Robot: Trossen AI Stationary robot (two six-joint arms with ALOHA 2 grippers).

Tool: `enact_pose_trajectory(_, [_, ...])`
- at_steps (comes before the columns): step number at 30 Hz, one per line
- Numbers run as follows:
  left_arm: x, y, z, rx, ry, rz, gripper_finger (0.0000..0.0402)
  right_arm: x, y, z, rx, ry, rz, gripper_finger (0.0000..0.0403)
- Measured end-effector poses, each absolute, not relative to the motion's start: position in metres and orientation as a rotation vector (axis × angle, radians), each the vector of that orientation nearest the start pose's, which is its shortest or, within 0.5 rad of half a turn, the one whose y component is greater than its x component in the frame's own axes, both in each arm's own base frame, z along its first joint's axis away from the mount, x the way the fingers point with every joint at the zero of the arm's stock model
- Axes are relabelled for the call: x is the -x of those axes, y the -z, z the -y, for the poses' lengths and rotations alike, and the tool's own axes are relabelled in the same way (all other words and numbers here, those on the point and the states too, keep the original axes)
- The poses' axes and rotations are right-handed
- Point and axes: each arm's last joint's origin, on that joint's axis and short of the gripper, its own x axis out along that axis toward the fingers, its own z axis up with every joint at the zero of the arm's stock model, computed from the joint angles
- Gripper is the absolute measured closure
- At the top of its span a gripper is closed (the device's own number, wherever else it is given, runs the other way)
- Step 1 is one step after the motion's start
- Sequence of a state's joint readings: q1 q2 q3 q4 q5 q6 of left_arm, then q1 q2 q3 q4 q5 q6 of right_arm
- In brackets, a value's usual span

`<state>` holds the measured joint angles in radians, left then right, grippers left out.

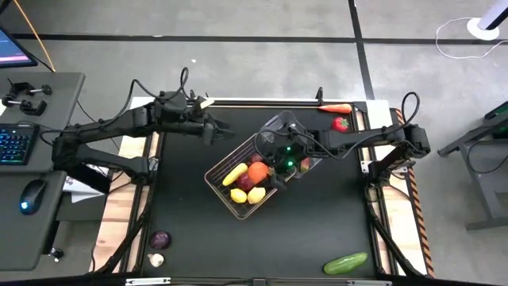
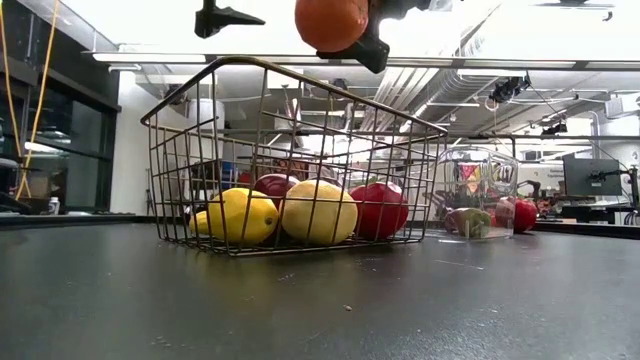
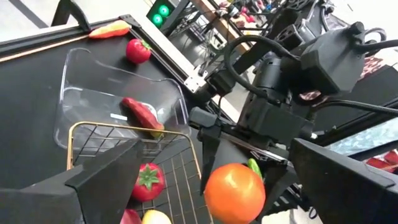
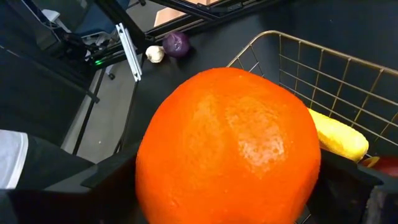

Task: Sort produce into baskets
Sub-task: Put the orange into the gold wire basket

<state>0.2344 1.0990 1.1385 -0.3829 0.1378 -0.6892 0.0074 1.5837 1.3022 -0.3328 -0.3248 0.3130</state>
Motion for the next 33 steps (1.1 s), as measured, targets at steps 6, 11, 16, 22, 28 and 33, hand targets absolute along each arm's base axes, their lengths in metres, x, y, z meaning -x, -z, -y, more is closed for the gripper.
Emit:
enact_pose_trajectory(6, [-0.2269,-0.3764,-0.0501,0.717,-0.203,-0.293,0.0007,-0.3532,-0.3022,-0.0117,-0.421,-0.214,-0.659,0.0047])
enact_pose_trajectory(11, [-0.2269,-0.3763,-0.0502,0.707,-0.202,-0.295,0.0007,-0.3534,-0.3020,-0.0107,-0.434,-0.173,-0.657,0.0047])
enact_pose_trajectory(16, [-0.2264,-0.3749,-0.0498,0.705,-0.198,-0.313,0.0007,-0.3534,-0.3020,-0.0109,-0.432,-0.174,-0.657,0.0047])
enact_pose_trajectory(22, [-0.2263,-0.3746,-0.0498,0.705,-0.199,-0.316,0.0007,-0.3538,-0.3018,-0.0088,-0.413,-0.112,-0.646,0.0047])
enact_pose_trajectory(28, [-0.2263,-0.3746,-0.0498,0.705,-0.199,-0.316,0.0007,-0.3539,-0.3018,-0.0085,-0.410,-0.099,-0.644,0.0047])
enact_pose_trajectory(33, [-0.2263,-0.3746,-0.0498,0.705,-0.199,-0.315,0.0007,-0.3538,-0.3018,-0.0094,-0.414,-0.121,-0.647,0.0047])
